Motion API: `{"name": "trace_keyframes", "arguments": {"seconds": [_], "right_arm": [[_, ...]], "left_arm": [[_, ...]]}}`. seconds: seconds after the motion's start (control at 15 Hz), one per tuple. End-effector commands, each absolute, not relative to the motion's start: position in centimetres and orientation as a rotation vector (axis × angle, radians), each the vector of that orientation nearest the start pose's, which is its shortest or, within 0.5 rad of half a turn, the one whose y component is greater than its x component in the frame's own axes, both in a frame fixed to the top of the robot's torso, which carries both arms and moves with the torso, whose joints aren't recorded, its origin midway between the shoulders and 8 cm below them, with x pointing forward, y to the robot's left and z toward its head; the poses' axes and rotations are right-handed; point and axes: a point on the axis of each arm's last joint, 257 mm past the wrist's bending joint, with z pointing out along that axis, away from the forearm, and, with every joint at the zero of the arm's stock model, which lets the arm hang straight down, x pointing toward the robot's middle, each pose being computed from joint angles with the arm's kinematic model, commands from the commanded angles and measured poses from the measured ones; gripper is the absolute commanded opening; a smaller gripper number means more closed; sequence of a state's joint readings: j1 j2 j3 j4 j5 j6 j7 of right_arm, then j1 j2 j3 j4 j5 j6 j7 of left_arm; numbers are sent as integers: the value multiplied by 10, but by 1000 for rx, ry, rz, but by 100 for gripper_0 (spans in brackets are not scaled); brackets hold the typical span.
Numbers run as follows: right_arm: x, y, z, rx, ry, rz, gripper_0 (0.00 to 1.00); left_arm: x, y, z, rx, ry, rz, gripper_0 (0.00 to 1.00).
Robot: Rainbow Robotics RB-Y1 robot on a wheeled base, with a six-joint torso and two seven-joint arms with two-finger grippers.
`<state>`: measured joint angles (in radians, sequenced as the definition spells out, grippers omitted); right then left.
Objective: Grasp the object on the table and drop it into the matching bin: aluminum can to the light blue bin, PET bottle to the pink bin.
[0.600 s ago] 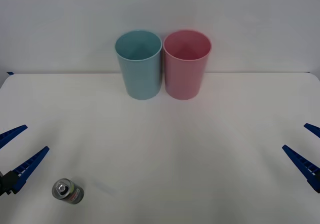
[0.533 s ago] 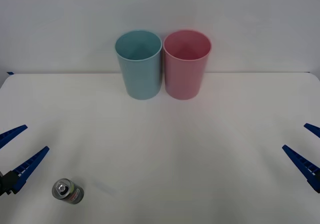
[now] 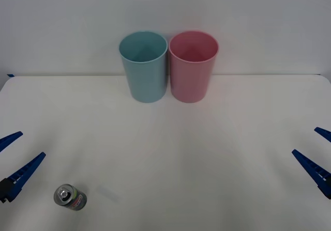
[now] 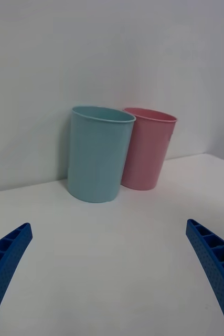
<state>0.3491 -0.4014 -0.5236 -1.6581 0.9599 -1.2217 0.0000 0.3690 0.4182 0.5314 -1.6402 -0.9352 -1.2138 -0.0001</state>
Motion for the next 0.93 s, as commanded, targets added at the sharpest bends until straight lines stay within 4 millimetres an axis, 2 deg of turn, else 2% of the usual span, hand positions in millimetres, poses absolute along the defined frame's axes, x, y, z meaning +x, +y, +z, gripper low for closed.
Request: {"name": "trace_keyframes", "arguments": {"seconds": [0.07, 0.27, 0.6, 0.93], "right_arm": [[342, -330, -169, -465, 1441, 567, 100], [342, -330, -169, -465, 1441, 567, 100], [342, -330, -169, -465, 1441, 567, 100], [342, -330, -169, -465, 1441, 567, 100]], "left_arm": [[330, 359, -178, 396, 1476, -546, 100], [324, 387, -188, 368, 1509, -509, 100], [309, 411, -209, 435, 1548, -475, 100], [293, 416, -234, 561, 1594, -468, 100]]}}
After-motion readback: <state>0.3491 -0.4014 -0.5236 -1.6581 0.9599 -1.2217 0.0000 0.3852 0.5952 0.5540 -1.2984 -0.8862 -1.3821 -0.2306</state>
